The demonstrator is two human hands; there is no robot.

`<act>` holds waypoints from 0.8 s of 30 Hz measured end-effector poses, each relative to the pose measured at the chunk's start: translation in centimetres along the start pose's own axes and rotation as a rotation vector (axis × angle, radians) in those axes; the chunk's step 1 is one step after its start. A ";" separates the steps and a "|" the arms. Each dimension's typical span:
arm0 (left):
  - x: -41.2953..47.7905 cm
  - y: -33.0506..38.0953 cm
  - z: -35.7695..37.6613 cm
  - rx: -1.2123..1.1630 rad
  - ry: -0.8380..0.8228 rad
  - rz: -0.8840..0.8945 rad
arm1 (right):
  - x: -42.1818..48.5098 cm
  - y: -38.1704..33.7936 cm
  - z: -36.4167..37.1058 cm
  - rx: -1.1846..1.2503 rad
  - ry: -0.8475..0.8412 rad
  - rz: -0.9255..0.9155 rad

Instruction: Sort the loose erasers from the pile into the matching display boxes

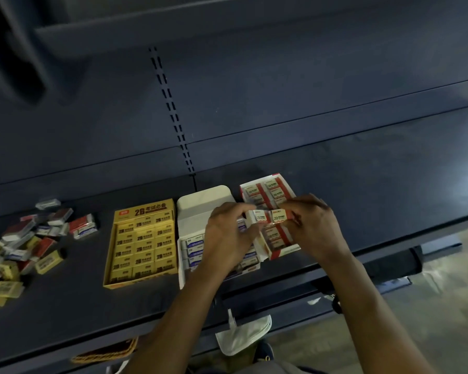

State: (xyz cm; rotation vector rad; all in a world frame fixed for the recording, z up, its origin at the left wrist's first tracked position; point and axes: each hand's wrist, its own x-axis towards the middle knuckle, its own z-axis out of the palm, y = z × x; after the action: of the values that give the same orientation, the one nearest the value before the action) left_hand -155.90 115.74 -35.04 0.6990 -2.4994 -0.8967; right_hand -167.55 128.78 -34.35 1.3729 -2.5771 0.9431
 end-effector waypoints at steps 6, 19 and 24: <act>0.4 -0.2 2.7 0.197 0.064 -0.007 | 0.3 1.9 -0.7 -0.092 -0.044 0.068; 0.7 1.7 2.8 0.412 -0.058 -0.047 | 1.1 2.3 -0.5 -0.158 -0.261 0.215; 0.7 1.5 2.9 0.358 0.001 -0.045 | 0.9 2.5 0.4 -0.105 -0.201 0.224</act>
State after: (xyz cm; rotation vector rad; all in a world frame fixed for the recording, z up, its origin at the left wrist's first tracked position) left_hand -158.42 117.75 -35.94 0.8673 -2.6814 -0.4633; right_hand -169.95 128.92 -35.56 1.2298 -2.9330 0.7141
